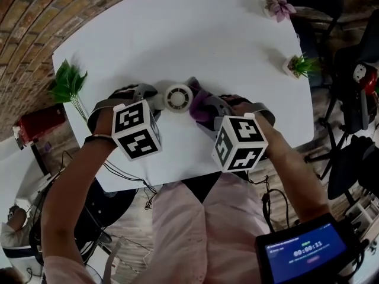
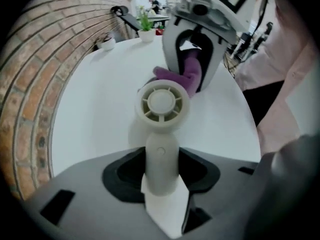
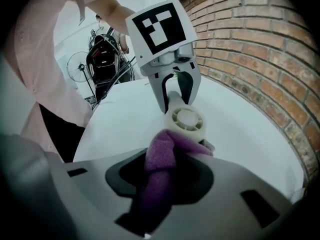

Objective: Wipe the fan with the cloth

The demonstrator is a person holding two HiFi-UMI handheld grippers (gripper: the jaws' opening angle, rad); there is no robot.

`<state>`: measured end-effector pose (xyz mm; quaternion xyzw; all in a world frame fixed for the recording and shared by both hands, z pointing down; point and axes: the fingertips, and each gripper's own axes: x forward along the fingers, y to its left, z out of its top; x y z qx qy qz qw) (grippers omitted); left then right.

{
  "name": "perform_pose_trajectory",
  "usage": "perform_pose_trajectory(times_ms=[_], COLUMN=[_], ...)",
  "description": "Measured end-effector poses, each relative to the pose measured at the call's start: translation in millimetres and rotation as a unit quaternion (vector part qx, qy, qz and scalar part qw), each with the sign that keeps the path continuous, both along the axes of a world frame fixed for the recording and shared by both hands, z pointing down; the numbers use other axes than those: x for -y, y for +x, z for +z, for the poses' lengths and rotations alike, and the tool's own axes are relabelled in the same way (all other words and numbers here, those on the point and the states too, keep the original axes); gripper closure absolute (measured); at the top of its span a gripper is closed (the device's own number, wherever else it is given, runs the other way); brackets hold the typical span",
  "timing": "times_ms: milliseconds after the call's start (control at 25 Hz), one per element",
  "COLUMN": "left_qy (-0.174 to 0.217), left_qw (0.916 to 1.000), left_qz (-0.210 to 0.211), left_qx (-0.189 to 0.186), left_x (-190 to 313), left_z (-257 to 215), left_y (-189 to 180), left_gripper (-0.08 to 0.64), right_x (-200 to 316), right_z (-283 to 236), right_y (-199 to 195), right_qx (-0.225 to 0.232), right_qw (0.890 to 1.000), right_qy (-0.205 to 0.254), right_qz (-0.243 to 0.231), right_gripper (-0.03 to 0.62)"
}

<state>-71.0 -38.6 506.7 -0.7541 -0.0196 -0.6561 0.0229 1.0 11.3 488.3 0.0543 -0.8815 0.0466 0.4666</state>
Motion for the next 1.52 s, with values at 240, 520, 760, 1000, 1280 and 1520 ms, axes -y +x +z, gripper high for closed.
perform_pose_trajectory(times_ms=[240, 520, 760, 1000, 1280, 1520], left_qy=[-0.032, -0.181, -0.327, -0.340, -0.276, -0.116], left_qw=[0.9605, 0.8268, 0.6643, 0.6355, 0.7015, 0.8630], left_qz=[-0.276, -0.515, -0.615, -0.593, -0.510, -0.334], left_qx=[-0.010, -0.137, -0.270, -0.358, -0.415, -0.360], left_x=[6, -19, -45, -38, -20, -23], left_z=[4, -6, -43, -63, -94, -109], left_y=[-15, -3, 55, 136, 156, 110], left_gripper=[0.367, 0.303, 0.229, 0.215, 0.214, 0.158], right_x=[-5, -4, -3, -16, -28, -37], right_z=[-5, -36, -49, -45, -47, -48], right_y=[-18, 44, 96, 129, 140, 119], right_qx=[0.057, 0.090, 0.079, 0.072, 0.074, 0.090], right_qw=[0.998, 0.987, 0.980, 0.973, 0.970, 0.974], right_qy=[-0.022, -0.038, -0.024, -0.024, -0.027, -0.051], right_qz=[0.033, 0.130, 0.180, 0.217, 0.231, 0.202], right_gripper=[0.476, 0.472, 0.472, 0.469, 0.468, 0.468])
